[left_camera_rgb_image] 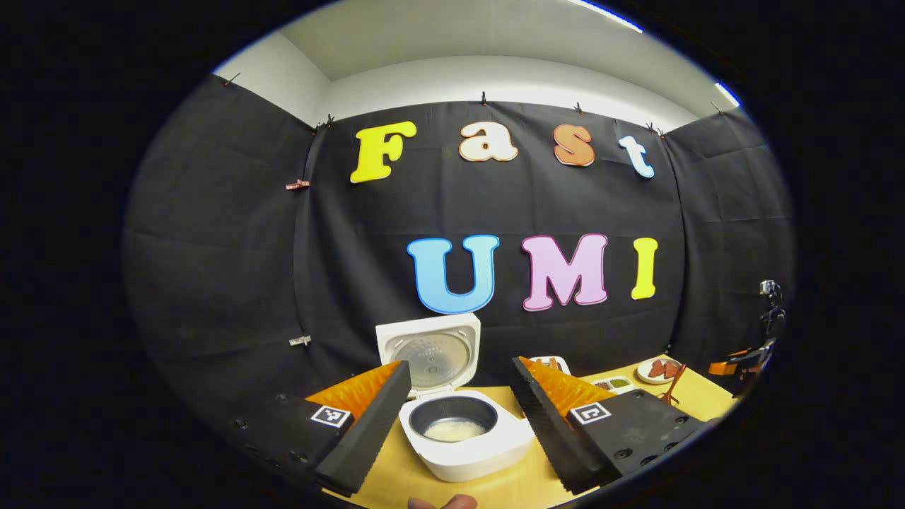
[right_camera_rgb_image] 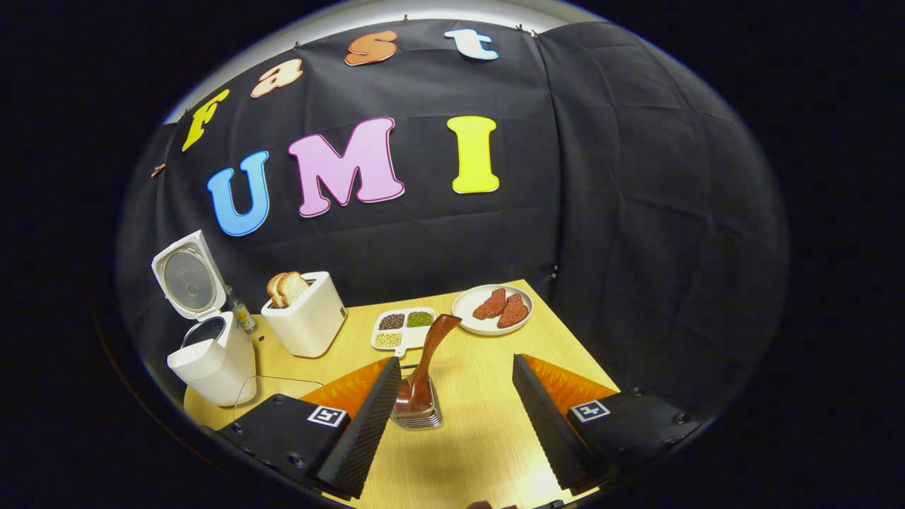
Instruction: Close the left gripper, press the button to open the rice cooker; take a wooden spoon from the chopstick holder with the right hand, scoop a spoonful of rice and pour it into the rice cooker, then put the wooden spoon back into the chopstick holder.
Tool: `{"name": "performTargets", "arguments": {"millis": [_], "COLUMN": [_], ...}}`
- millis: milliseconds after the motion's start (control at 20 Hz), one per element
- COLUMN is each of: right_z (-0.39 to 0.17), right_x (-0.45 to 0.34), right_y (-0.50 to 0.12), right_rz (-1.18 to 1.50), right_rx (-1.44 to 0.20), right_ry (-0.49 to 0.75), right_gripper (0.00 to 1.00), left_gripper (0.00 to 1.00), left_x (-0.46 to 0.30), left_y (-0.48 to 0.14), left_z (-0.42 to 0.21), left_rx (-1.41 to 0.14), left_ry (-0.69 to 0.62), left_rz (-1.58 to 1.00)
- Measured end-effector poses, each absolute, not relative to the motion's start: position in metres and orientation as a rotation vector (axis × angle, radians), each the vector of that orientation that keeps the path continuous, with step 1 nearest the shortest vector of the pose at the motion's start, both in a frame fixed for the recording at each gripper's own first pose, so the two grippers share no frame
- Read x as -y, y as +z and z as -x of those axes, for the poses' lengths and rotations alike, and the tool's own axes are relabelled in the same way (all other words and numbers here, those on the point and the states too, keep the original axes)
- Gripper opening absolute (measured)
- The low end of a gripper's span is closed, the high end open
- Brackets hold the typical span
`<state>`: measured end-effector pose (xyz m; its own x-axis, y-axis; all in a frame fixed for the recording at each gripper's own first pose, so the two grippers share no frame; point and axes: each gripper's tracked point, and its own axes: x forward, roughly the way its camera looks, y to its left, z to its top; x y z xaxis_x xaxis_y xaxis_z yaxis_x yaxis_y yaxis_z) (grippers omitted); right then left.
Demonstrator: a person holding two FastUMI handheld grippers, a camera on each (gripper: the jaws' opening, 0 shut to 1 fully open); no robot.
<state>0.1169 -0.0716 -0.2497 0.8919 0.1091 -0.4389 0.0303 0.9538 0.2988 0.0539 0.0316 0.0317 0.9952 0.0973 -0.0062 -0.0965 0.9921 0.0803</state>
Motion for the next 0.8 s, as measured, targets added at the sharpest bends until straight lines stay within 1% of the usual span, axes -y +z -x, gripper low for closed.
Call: {"name": "performTargets", "arguments": {"millis": [200,350,500,700,800], "right_z": [-0.104,-0.093,-0.080,-0.065,-0.055], "right_x": [0.065,0.058,0.049,0.040,0.038], "right_y": [-0.214,-0.195,-0.185,-0.173,-0.167], "right_rz": [-0.252,-0.214,-0.172,-0.155,-0.145], "right_rx": [-0.417,-0.386,-0.372,-0.370,-0.366], "right_ry": [0.048,0.048,0.049,0.039,0.024], "right_gripper": [0.98,0.98,0.98,0.99,0.97], "left_gripper": [0.97,0.96,0.97,0.97,0.96], "left_x": [-0.052,-0.067,-0.082,-0.101,-0.106], "left_y": [0.060,0.072,0.082,0.091,0.089], "left_z": [-0.102,-0.140,-0.175,-0.224,-0.253], "left_rx": [0.038,0.058,0.071,0.105,0.109], "left_ry": [0.105,0.105,0.107,0.128,0.130], "left_rz": [-0.093,-0.042,-0.010,-0.045,-0.043]}}
